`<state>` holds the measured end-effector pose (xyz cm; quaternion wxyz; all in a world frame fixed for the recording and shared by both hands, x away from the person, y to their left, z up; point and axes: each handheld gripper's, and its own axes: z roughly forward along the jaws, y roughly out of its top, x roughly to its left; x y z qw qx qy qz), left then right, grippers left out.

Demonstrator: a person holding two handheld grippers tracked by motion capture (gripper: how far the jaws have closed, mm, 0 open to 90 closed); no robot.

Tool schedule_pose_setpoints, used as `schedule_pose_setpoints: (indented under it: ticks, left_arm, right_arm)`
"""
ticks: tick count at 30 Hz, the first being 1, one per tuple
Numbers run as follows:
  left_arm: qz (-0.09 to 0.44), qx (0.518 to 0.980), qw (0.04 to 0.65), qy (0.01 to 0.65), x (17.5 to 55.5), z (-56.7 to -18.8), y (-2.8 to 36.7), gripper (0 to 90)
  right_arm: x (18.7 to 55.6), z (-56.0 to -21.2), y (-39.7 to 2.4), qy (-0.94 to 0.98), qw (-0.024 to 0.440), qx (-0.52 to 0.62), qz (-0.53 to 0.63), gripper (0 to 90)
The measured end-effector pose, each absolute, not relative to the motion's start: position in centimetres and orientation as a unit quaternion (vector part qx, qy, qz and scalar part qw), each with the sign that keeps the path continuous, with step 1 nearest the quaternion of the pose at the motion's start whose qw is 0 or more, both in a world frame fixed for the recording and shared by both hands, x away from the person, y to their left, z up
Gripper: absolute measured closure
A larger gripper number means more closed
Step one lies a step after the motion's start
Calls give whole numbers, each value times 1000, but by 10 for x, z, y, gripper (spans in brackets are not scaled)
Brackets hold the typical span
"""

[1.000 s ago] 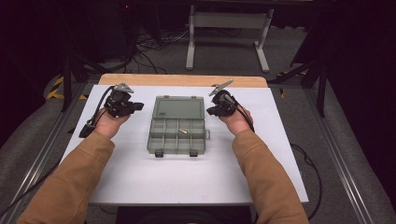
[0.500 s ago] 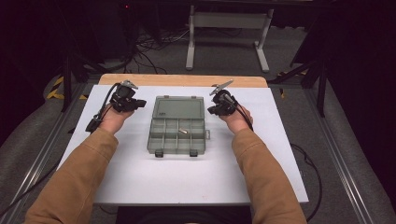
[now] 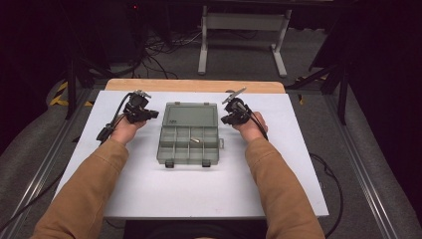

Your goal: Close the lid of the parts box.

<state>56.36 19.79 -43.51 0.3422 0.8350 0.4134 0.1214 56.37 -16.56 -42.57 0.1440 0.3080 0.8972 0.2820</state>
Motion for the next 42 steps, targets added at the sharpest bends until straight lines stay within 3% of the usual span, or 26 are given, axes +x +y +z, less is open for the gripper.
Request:
schedule_pose_setpoints:
  ticks: [26,42]
  left_arm:
    - [77,842,325,425,575,-461,189,899]
    - [79,844,330,415,575,-463,187,899]
  right_arm:
    - [572,-444,-157,905,129,306,264,900]
    - [572,-446,-155,905,130,307,263,900]
